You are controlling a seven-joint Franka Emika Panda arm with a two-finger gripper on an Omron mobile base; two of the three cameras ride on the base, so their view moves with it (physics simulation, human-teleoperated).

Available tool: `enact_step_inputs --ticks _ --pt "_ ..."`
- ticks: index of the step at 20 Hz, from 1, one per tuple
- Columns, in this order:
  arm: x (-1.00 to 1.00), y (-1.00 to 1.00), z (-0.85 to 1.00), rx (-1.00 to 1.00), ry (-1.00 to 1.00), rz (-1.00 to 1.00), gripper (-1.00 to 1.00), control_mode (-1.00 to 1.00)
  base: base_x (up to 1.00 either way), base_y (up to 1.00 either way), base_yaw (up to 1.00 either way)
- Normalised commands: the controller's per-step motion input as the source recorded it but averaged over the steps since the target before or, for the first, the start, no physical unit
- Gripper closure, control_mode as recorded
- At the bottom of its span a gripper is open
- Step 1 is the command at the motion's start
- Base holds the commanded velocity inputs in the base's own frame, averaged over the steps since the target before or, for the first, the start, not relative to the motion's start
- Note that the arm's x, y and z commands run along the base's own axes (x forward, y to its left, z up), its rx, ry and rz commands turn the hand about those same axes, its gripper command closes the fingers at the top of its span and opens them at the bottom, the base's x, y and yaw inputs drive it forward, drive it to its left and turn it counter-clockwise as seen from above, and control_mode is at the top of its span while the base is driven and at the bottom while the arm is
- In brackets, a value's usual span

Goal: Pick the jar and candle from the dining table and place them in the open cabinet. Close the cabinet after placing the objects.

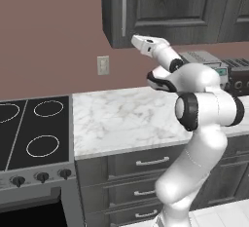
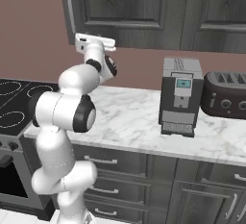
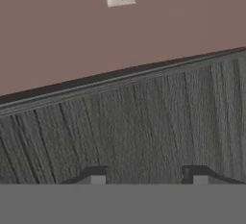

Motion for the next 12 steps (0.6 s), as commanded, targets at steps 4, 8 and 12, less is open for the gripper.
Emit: enact_step_inputs --ticks 4,8,12 --pt "0.56 0.57 0.26 -0.16 0.0 -0.25 -1.0 -1.0 0.0 0.0 0.0" --pt "0.49 0.58 0.18 -0.15 0.0 -0.25 -1.0 -1.0 0.0 0.0 0.0" --pt "0.33 0.44 0.07 -0.11 0.0 -0.2 -1.0 -1.0 0.0 0.0 0.0"
